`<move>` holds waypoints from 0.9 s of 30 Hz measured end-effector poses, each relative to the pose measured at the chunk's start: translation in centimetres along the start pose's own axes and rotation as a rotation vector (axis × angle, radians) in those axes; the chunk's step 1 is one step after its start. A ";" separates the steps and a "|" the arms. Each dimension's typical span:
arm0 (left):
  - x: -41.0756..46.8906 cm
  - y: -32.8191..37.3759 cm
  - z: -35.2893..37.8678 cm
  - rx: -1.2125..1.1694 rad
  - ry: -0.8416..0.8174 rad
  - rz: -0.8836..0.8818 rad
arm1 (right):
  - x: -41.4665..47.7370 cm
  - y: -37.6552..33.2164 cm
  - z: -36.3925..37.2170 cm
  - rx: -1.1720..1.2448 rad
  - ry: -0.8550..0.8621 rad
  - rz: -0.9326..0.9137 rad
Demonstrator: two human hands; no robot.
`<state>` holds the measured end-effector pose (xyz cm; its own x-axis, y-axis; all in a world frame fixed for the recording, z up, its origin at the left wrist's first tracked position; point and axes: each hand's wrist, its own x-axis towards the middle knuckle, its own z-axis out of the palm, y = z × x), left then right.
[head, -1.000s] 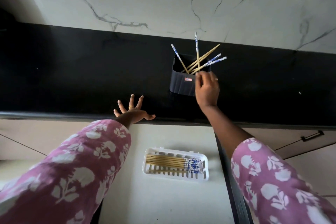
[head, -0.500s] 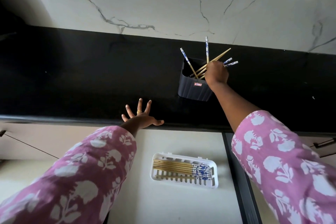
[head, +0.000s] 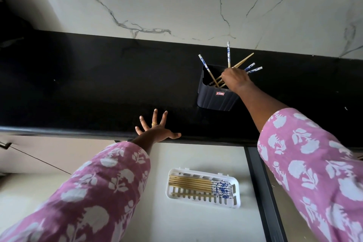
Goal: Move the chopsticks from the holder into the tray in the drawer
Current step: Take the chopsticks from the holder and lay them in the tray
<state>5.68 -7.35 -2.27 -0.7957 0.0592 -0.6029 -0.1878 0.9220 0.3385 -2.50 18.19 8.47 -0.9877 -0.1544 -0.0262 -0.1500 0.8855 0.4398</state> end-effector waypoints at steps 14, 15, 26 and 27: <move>0.2 0.2 0.3 -0.011 0.011 -0.021 | -1.1 1.8 -0.9 -0.010 0.002 -0.040; 0.2 0.2 0.3 -0.010 0.011 -0.025 | -1.4 2.2 -1.1 -0.014 0.019 -0.039; -0.4 0.5 0.6 -0.042 0.061 -0.029 | -5.4 6.1 -4.2 0.050 0.222 0.139; -0.5 0.5 0.6 -0.043 0.064 -0.030 | -5.8 6.4 -4.4 0.065 0.247 0.164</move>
<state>6.32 -6.72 -2.30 -0.8244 0.0063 -0.5660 -0.2353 0.9056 0.3528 2.45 22.82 15.35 -0.9594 -0.1023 0.2629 -0.0002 0.9322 0.3620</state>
